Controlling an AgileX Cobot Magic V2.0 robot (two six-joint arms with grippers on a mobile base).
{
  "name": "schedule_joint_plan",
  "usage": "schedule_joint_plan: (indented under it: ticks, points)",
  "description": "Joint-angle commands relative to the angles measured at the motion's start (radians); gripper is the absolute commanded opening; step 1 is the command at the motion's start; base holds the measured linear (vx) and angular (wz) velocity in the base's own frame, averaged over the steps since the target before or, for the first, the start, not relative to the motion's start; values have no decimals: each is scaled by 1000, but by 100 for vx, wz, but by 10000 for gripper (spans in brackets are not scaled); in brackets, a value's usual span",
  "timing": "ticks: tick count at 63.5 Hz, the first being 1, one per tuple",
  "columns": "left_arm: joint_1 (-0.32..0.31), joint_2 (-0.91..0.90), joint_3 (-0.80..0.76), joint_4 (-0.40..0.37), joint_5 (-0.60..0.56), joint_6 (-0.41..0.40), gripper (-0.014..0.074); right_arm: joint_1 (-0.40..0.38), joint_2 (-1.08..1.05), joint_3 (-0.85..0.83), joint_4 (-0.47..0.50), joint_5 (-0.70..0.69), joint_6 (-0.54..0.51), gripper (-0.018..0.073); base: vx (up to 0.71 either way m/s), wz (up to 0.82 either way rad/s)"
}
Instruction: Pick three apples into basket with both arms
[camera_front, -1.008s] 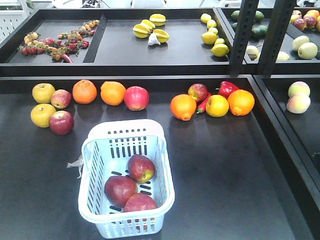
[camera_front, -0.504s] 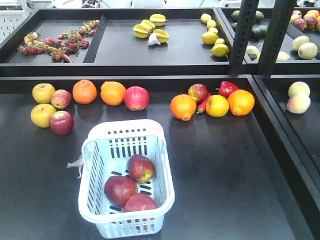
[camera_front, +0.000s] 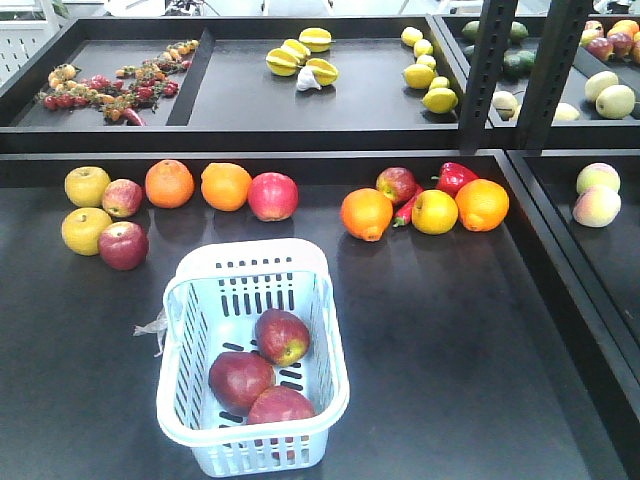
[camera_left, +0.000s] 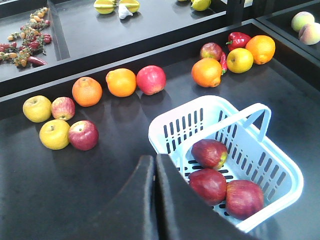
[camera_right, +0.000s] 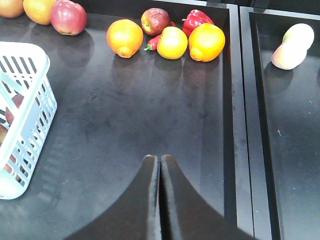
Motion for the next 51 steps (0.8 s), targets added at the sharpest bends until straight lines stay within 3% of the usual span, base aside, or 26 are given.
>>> schedule_joint_plan:
  ticks: [1,29,41,51]
  points:
    - [2,1,-30,1,-63,-13,-8,-8,-2,-27,-6,-64,-5,-9,0,0]
    - [2,-30,-24,31,-86,-12,-8,-8,-2,-27,-6,-64,-5,-9,0,0]
    - [9,-139,171,99,-323,-12,-8,-8,-2,-27,-6,-64,-5,-9,0,0]
    - [63,-265,401,99,-541,-12,-8,-8,-2,-27,-6,-62,-5,-9,0,0]
